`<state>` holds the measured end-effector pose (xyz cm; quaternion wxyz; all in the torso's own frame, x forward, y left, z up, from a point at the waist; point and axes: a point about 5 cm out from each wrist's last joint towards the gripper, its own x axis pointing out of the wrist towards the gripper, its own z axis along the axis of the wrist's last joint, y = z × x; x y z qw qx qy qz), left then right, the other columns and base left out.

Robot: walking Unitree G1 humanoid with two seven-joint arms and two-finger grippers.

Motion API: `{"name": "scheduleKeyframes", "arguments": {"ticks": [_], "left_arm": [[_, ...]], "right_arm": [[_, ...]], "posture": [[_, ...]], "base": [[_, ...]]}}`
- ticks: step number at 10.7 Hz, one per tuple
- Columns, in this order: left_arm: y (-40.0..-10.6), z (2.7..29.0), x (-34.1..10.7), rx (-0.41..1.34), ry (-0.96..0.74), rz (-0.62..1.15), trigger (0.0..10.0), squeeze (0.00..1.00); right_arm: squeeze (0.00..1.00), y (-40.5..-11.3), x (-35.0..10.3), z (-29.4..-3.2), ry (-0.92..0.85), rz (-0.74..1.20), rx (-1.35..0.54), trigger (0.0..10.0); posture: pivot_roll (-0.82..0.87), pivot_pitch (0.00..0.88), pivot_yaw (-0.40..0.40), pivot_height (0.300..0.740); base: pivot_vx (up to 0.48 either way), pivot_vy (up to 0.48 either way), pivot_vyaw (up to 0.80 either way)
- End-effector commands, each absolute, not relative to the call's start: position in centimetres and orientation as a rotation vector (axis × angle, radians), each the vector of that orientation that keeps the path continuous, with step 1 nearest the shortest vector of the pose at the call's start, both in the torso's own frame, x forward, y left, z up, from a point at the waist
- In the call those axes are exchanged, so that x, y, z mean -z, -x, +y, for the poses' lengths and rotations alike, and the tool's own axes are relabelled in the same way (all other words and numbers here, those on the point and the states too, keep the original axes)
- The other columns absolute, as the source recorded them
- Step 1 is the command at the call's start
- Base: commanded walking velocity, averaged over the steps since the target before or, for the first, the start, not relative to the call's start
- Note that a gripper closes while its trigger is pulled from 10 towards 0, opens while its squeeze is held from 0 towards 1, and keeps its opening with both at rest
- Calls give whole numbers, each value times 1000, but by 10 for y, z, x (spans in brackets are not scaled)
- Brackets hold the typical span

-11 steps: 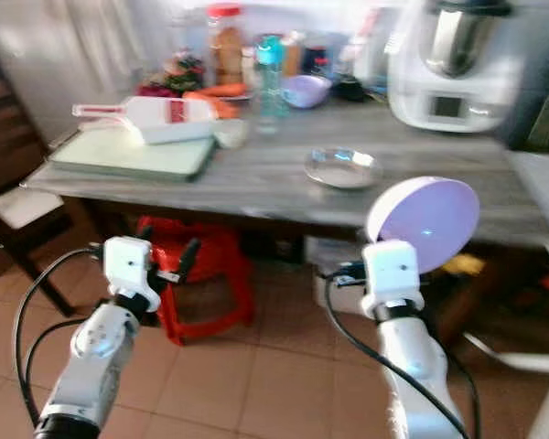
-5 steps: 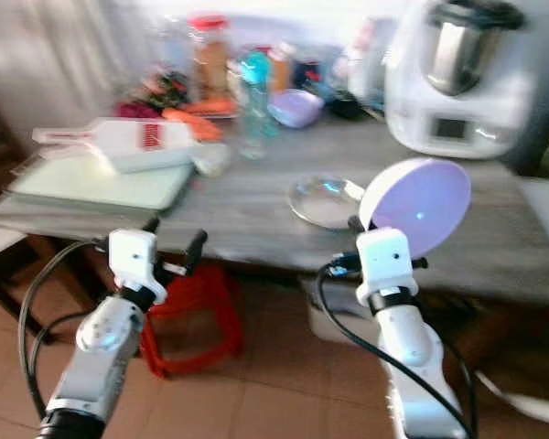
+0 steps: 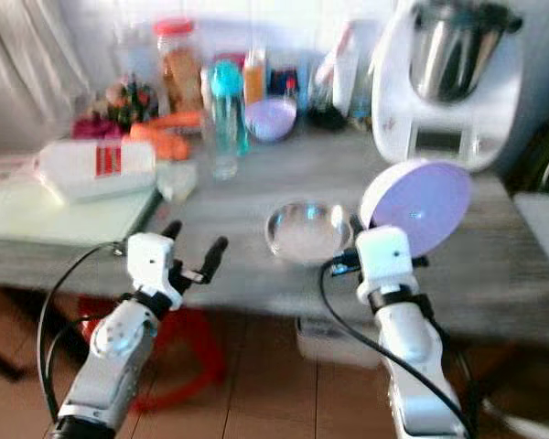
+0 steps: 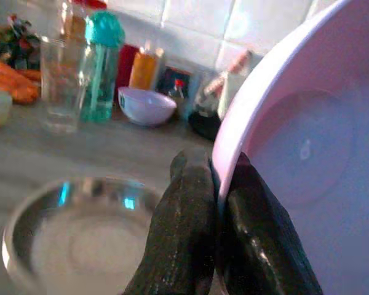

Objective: Setting the table

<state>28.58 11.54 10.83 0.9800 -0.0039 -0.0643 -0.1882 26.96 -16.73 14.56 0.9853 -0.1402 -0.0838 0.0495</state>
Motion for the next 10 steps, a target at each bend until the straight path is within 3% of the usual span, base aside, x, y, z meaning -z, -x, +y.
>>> {"name": "scheduleKeyframes", "arguments": {"ticks": [1, 6, 10], "left_arm": [[-286, 127, -108, 354, -1, -120, 10000, 0], [-288, 131, -110, 359, -14, -122, 10000, 0], [-271, 136, -104, 418, -91, -120, 10000, 0]], "right_arm": [[0, -271, -152, -161, 273, -200, -121, 10000], [0, -270, -154, -158, 299, -215, -185, 10000], [0, -267, -152, -148, 282, -211, -219, 10000]], "posture": [[26, 0, 8, 740], [25, 0, 8, 740], [31, 0, 5, 740]], "base": [[439, 0, 0], [412, 0, 0], [0, 0, 416]]}}
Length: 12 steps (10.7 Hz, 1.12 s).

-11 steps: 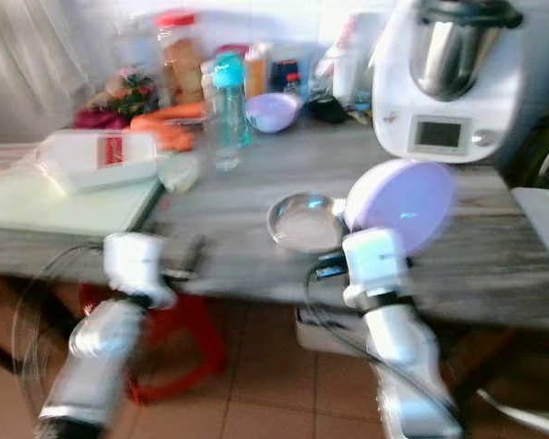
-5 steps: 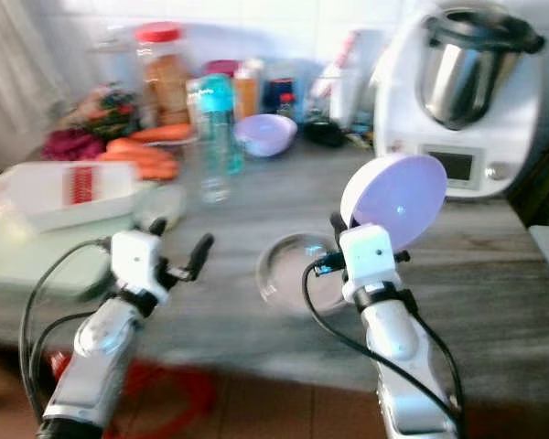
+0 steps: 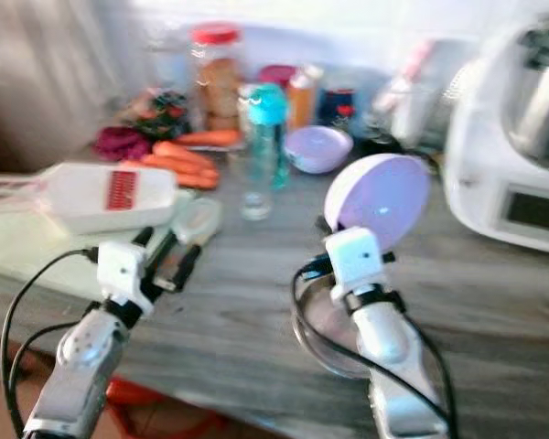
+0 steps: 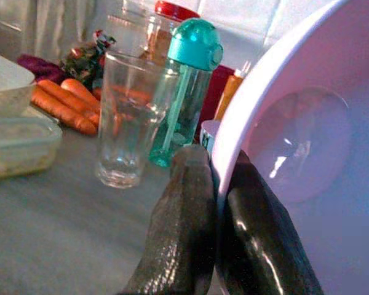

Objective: Setting the table

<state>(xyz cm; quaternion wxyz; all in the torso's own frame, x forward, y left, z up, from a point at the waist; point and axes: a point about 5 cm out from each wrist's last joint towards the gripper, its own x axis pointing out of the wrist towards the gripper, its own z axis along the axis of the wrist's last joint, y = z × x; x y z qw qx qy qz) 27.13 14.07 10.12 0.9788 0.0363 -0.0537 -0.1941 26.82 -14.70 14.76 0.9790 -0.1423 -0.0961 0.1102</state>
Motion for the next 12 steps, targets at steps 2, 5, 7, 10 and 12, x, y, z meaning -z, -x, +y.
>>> {"name": "scheduleKeyframes", "arguments": {"ticks": [2, 5, 7, 10, 12], "left_arm": [[-266, 143, -103, 446, -132, -118, 10000, 0], [-256, 151, -102, 538, -180, -112, 10000, 0], [-252, 153, -101, 592, -189, -103, 10000, 0], [-242, 151, -97, 669, -195, -86, 10000, 0], [-238, 154, -97, 690, -195, -79, 10000, 0]], "right_arm": [[0, -269, -151, -147, 283, -210, -237, 10000], [0, -267, -151, -125, 306, -207, -459, 10000], [0, -267, -145, -110, 306, -157, -628, 10000], [0, -272, -131, -105, 343, -57, -791, 10000], [0, -271, -129, -106, 375, -19, -853, 10000]], "posture": [[40, 0, 7, 740], [47, 0, 12, 740], [51, 0, 11, 740], [61, 0, 4, 740], [64, 0, 0, 740]], "base": [[0, 0, 0], [0, 0, 0], [0, 0, 0], [0, 0, 0], [0, 0, 0]]}}
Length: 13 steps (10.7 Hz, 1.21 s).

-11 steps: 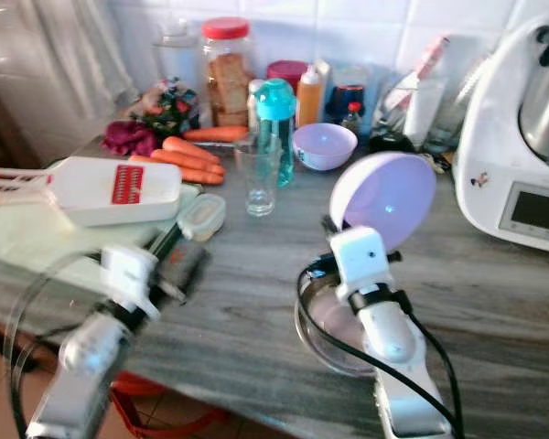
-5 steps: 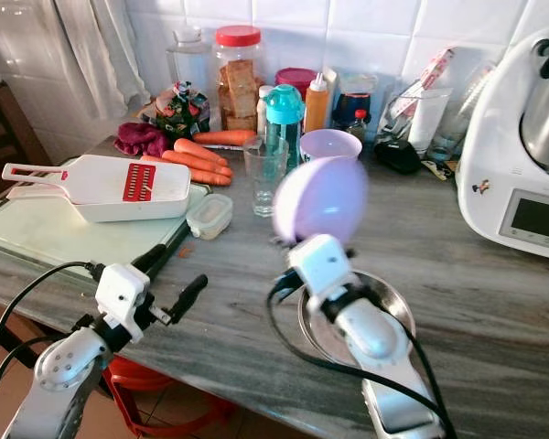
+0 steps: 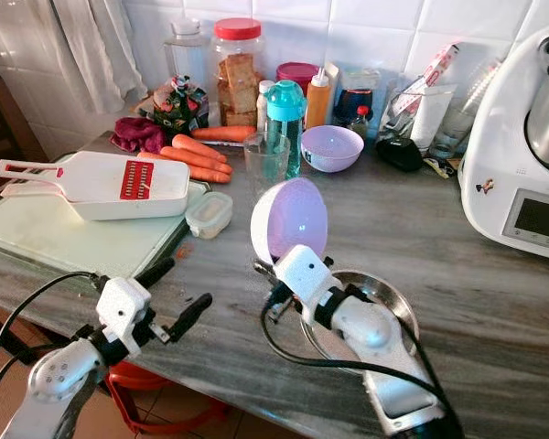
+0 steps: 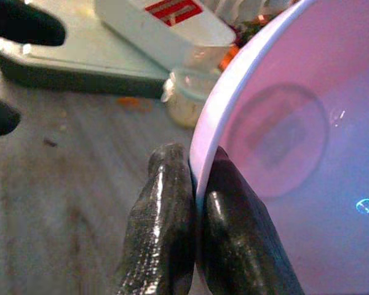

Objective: Setting the table

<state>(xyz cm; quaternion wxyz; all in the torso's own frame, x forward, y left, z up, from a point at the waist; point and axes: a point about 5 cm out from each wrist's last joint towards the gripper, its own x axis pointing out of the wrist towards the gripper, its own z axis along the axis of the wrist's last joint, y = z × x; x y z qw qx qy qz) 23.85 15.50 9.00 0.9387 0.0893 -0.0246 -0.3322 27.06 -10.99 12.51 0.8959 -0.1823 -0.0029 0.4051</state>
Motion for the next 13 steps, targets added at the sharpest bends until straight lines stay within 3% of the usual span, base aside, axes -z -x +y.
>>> {"name": "scheduleKeyframes", "arguments": {"ticks": [1, 6, 7, 8, 9, 13], "left_arm": [[-236, 155, -95, 703, -197, -68, 10000, 0], [-232, 159, -92, 741, -219, -53, 10000, 0], [-232, 158, -92, 742, -214, -54, 10000, 0], [-232, 157, -92, 744, -212, -54, 10000, 0], [-233, 157, -91, 747, -210, -51, 10000, 0], [-234, 156, -89, 749, -207, -46, 10000, 0]], "right_arm": [[0, -270, -128, -108, 392, -9, -874, 10000], [0, -250, -121, -110, 439, 87, -1043, 10000], [239, -249, -121, -112, 457, 96, -1056, 10000], [867, -248, -121, -113, 460, 105, -1062, 10000], [1000, -247, -121, -115, 473, 119, -1066, 10000], [1000, -244, -116, -116, 486, 139, -1075, 10000]], "posture": [[61, 0, 1, 740], [58, 0, 2, 740], [56, 0, 3, 740], [56, 0, 2, 740], [55, 0, 3, 740], [53, 0, 5, 740]], "base": [[0, 0, 0], [0, 0, 0], [0, 0, 0], [0, 0, 0], [0, 0, 0], [0, 0, 0]]}}
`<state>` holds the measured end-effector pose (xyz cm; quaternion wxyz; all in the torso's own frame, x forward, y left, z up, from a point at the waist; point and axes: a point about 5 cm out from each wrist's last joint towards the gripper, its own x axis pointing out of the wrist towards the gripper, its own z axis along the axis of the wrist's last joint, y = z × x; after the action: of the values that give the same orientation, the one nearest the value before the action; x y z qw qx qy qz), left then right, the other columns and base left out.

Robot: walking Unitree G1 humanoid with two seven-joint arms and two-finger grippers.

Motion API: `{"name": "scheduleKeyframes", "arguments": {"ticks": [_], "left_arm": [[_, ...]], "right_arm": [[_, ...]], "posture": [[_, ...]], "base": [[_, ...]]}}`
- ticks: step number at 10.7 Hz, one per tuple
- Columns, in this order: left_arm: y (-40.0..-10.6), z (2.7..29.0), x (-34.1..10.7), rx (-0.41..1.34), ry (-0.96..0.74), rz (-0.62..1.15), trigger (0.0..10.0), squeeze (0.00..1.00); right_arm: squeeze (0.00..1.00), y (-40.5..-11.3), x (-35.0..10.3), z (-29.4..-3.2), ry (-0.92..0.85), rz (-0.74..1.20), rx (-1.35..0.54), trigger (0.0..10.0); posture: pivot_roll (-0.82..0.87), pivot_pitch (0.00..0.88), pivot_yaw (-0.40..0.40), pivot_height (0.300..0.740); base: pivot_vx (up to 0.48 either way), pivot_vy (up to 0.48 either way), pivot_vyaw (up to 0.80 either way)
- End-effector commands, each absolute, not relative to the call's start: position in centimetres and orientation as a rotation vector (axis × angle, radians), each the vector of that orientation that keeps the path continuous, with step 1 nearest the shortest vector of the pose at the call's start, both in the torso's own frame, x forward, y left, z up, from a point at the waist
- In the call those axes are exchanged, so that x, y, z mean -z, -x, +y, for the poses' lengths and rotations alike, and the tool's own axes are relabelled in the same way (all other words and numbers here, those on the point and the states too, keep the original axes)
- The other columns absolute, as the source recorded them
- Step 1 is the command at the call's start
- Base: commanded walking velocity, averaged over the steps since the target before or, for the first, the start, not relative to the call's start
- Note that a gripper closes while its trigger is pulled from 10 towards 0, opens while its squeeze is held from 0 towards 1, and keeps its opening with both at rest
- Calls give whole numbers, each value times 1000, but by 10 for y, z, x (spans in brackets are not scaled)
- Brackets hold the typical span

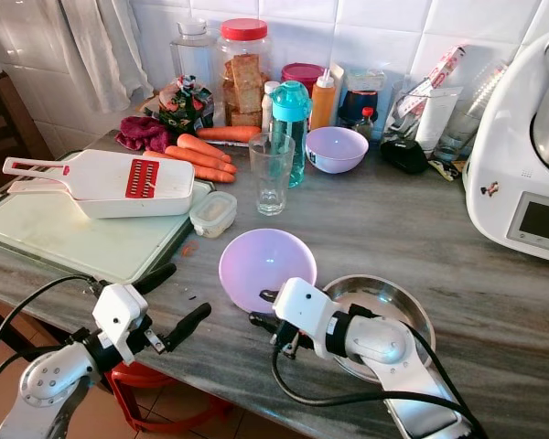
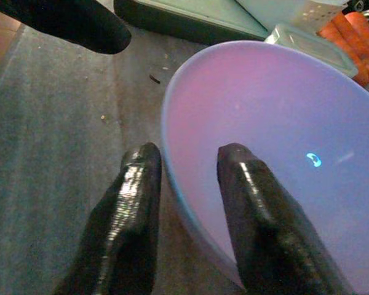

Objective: Setting the table

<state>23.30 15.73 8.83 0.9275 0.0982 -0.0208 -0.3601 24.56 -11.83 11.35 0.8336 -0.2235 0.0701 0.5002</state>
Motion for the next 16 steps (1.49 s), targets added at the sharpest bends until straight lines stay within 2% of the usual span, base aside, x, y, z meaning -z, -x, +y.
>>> {"name": "scheduleKeyframes", "arguments": {"ticks": [1, 8, 10, 11, 12, 16], "left_arm": [[-234, 156, -88, 750, -207, -45, 10000, 0], [-234, 157, -86, 750, -208, -46, 10000, 0], [-234, 157, -86, 751, -208, -48, 10000, 0], [-234, 157, -86, 757, -205, -47, 10000, 0], [-234, 157, -86, 757, -200, -49, 10000, 0], [-234, 163, -90, 729, -65, -11, 10000, 0]], "right_arm": [[1000, -245, -118, -116, 490, 128, -1069, 10000], [1000, -261, -142, -116, 399, -10, -893, 10000], [1000, -267, -148, -127, 384, -53, -744, 10000], [1000, -275, -154, -144, 373, -87, -520, 10000], [1000, -275, -156, -150, 382, -95, -453, 10000], [1000, -264, -155, -172, 438, 30, -168, 10000]], "posture": [[53, 0, 5, 740], [52, 0, 6, 740], [52, 0, 6, 740], [51, 0, 6, 740], [46, 0, 7, 740], [39, 0, 5, 740]], "base": [[0, 0, 0], [0, 0, 0], [0, 0, 0], [0, 0, 0], [0, 0, 0], [0, 0, 0]]}}
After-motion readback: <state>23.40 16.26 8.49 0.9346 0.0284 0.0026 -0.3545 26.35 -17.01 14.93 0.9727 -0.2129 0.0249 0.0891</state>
